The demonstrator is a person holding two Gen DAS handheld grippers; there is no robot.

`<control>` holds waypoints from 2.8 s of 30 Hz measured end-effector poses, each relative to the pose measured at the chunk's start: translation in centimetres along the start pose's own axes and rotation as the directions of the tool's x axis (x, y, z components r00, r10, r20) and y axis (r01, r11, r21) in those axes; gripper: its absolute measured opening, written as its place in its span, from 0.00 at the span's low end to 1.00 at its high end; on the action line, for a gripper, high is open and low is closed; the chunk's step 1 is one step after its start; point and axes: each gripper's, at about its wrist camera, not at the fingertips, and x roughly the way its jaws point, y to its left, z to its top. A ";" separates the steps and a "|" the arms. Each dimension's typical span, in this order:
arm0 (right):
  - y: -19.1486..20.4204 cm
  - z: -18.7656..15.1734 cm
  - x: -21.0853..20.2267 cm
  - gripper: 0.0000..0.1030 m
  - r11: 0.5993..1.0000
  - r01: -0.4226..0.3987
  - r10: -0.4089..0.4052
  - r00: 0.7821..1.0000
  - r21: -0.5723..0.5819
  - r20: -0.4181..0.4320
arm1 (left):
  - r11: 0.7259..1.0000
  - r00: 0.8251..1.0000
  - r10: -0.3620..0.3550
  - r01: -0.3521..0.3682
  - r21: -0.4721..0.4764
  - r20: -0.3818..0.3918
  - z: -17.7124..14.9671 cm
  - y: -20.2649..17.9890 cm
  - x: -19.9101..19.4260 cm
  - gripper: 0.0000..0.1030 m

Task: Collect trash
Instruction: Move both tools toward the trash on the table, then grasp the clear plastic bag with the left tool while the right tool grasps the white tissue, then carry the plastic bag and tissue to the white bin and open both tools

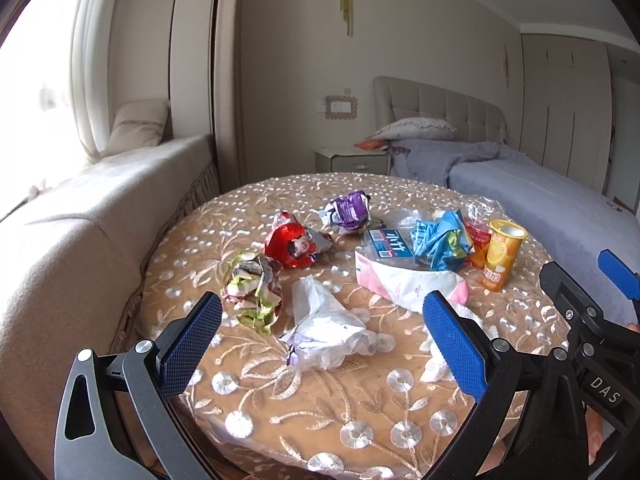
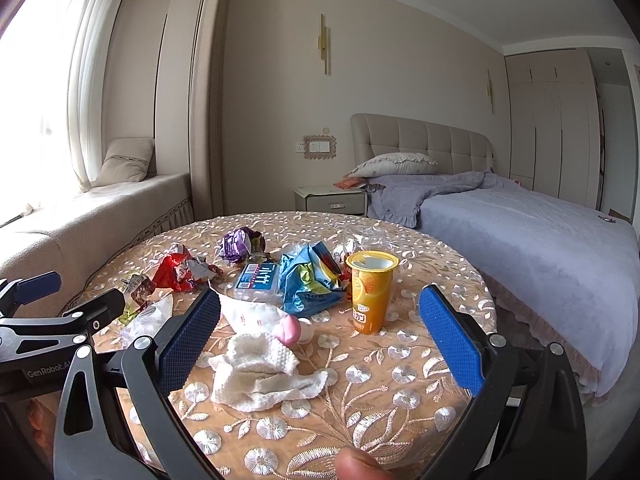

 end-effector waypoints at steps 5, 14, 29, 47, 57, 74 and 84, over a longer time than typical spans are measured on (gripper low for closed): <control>1.2 -1.3 2.4 0.96 0.999 -0.045 0.043 0.996 -0.024 -0.082 | 1.000 0.997 0.029 -0.028 0.007 -0.068 -1.1 1.4 2.2 0.95; 4.1 -3.9 6.8 0.96 0.983 -0.133 0.098 0.960 -0.123 -0.261 | 1.000 0.984 -0.013 0.017 0.024 -0.176 -2.4 1.4 7.2 0.95; 4.2 -4.8 8.2 0.20 0.970 -0.213 0.158 0.920 -0.120 -0.358 | 0.992 0.979 -0.024 0.049 0.118 -0.205 -1.9 -0.3 10.4 0.32; -3.0 -1.2 0.4 0.19 0.993 -0.101 0.089 0.982 -0.064 -0.167 | 0.969 0.987 -0.154 0.158 0.191 -0.033 1.1 -7.3 0.5 0.30; -16.0 -3.6 -4.2 0.20 0.977 0.212 -0.210 0.965 -0.005 -0.159 | 0.819 0.886 -0.453 0.458 0.346 -0.098 -0.4 -20.7 -0.9 0.30; -34.9 -14.0 -0.6 0.22 0.910 0.407 -0.328 0.821 0.075 -0.467 | 0.310 0.561 -0.629 0.816 0.487 -0.539 -13.0 -43.3 4.9 0.30; -40.5 -19.9 4.6 0.22 0.913 0.371 -0.201 0.770 0.168 -0.605 | 0.134 0.408 -0.572 0.902 0.410 -0.712 -19.3 -48.7 9.7 0.31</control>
